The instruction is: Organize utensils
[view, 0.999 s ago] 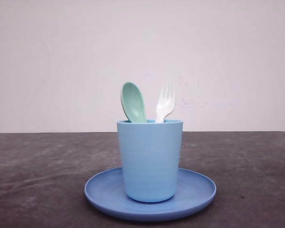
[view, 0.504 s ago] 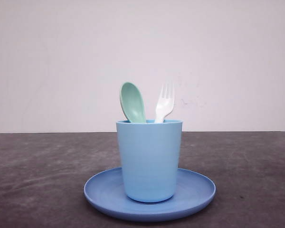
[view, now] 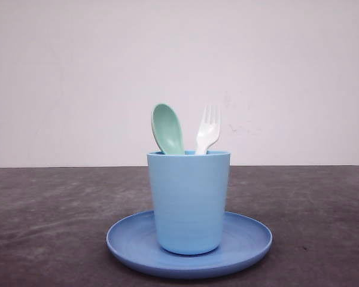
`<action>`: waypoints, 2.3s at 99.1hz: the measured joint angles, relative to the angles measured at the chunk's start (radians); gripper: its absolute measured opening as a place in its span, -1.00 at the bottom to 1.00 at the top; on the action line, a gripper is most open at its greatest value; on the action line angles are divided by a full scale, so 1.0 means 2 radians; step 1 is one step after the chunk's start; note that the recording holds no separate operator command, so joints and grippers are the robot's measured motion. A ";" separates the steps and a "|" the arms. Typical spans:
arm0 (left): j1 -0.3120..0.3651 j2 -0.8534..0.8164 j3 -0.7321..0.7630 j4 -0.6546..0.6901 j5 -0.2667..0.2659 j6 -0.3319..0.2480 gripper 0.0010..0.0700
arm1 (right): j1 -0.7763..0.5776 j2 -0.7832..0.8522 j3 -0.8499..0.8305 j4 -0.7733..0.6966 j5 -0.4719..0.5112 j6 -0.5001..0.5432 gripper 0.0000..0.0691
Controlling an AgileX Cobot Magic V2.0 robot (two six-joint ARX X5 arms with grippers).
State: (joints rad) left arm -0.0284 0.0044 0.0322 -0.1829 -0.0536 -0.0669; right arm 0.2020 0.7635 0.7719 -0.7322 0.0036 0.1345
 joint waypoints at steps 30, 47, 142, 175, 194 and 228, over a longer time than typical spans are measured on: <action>0.000 0.000 0.000 0.000 0.000 0.000 -0.96 | -0.020 -0.055 -0.069 0.117 0.023 -0.013 -0.95; 0.000 0.000 0.000 0.000 0.000 0.000 -0.96 | -0.043 -0.155 -0.227 0.283 -0.004 -0.014 -0.95; 0.000 0.000 0.000 0.000 0.000 0.000 -0.96 | -0.076 -0.380 -0.378 0.282 -0.002 -0.025 -0.95; 0.000 0.000 0.000 0.000 0.000 0.000 -0.96 | -0.076 -0.380 -0.378 0.282 -0.002 -0.026 -0.95; 0.000 0.000 0.000 0.000 0.000 0.000 -0.96 | -0.076 -0.380 -0.378 0.282 -0.002 -0.026 -0.95; 0.000 0.000 0.000 0.000 0.000 0.000 -0.96 | -0.076 -0.380 -0.378 0.282 -0.002 -0.026 -0.95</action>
State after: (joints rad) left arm -0.0284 0.0044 0.0322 -0.1829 -0.0536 -0.0669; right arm 0.0502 0.0032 0.0162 -0.1688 -0.0006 0.0826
